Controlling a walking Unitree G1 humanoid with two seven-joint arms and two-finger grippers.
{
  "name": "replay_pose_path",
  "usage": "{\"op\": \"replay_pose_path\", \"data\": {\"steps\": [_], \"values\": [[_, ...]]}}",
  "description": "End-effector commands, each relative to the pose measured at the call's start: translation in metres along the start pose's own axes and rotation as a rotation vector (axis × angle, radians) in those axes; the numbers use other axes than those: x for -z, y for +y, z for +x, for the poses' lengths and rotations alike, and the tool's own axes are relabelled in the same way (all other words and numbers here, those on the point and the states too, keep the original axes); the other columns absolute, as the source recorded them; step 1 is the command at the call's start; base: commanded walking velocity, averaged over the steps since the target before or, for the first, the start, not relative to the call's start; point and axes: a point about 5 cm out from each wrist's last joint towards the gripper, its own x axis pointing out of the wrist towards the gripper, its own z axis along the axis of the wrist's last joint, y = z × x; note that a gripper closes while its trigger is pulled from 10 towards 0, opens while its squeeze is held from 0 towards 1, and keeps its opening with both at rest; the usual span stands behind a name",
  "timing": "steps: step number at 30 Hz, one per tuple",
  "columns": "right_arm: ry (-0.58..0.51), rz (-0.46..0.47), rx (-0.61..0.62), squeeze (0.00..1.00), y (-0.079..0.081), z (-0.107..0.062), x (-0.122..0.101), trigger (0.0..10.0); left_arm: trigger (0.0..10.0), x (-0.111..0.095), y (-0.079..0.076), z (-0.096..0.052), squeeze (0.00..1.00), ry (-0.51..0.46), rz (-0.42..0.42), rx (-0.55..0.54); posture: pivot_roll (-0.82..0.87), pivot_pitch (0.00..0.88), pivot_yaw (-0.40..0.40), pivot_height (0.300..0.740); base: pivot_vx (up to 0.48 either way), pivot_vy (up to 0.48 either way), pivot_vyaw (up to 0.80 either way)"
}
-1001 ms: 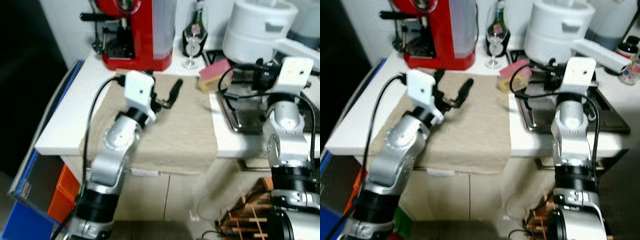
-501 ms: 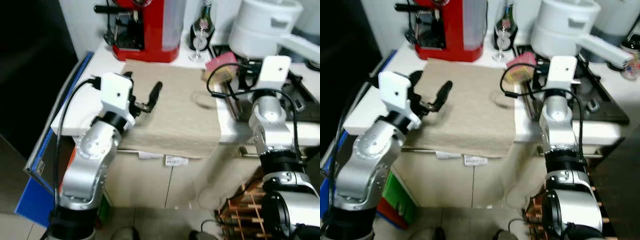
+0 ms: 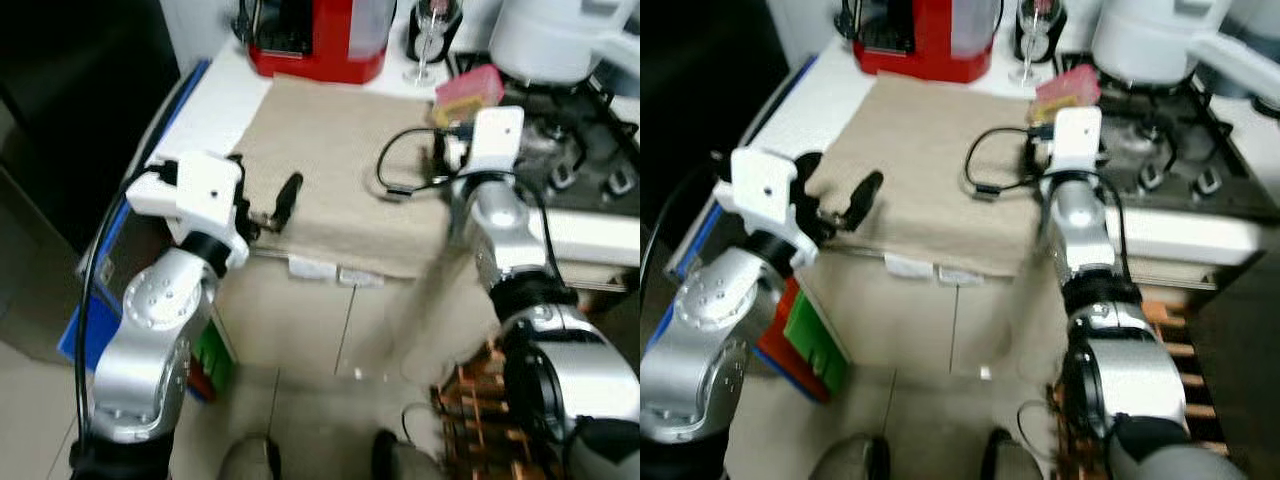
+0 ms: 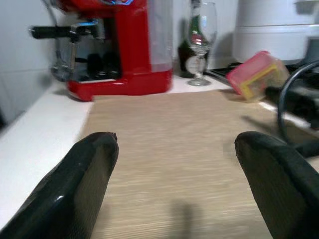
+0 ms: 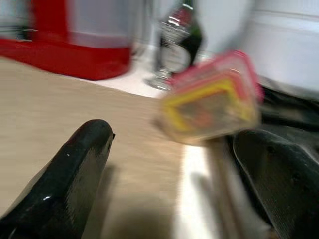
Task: Restocking fridge
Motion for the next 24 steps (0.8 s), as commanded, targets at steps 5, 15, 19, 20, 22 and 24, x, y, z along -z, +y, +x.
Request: {"op": "replay_pose_path", "data": {"steps": [5, 15, 19, 20, 22, 24], "values": [[-0.139, -0.001, 0.139, 0.0, -0.012, -0.031, -0.009, 10.0, 10.0, -0.003, -0.01, 0.003, 0.0, -0.042, -0.011, 0.018, 0.06, 0.132, -0.02, 0.74, 0.0, 0.0, 0.0], [-0.317, -0.04, 0.3, 0.0, -0.032, -0.116, -0.035, 10.0, 10.0, 0.015, -0.02, 0.012, 0.0, -0.025, -0.088, 0.019, -0.08, 0.034, 0.0, 0.74, 0.0, 0.0, 0.0], [-0.338, -0.082, 0.345, 0.0, -0.049, -0.128, -0.04, 10.0, 10.0, 0.012, -0.023, 0.022, 0.0, -0.075, -0.2, -0.01, -0.11, 0.0, 0.014, 0.74, 0.0, 0.0, 0.0], [-0.34, -0.089, 0.353, 0.0, -0.053, -0.131, -0.041, 10.0, 10.0, 0.007, -0.022, 0.023, 0.0, -0.112, -0.182, -0.018, -0.12, 0.0, 0.016, 0.74, 0.0, 0.0, 0.0], [-0.354, -0.102, 0.349, 0.0, -0.057, -0.137, -0.044, 10.0, 10.0, 0.0, -0.02, 0.021, 0.0, -0.156, -0.086, -0.024, -0.12, 0.0, 0.018, 0.74, 0.0, 0.0, 0.0], [-0.357, -0.108, 0.336, 0.0, -0.056, -0.146, -0.045, 10.0, 10.0, -0.003, -0.018, 0.014, 0.0, -0.159, -0.037, -0.029, -0.11, 0.0, 0.018, 0.74, 0.0, 0.0, 0.0]]}}
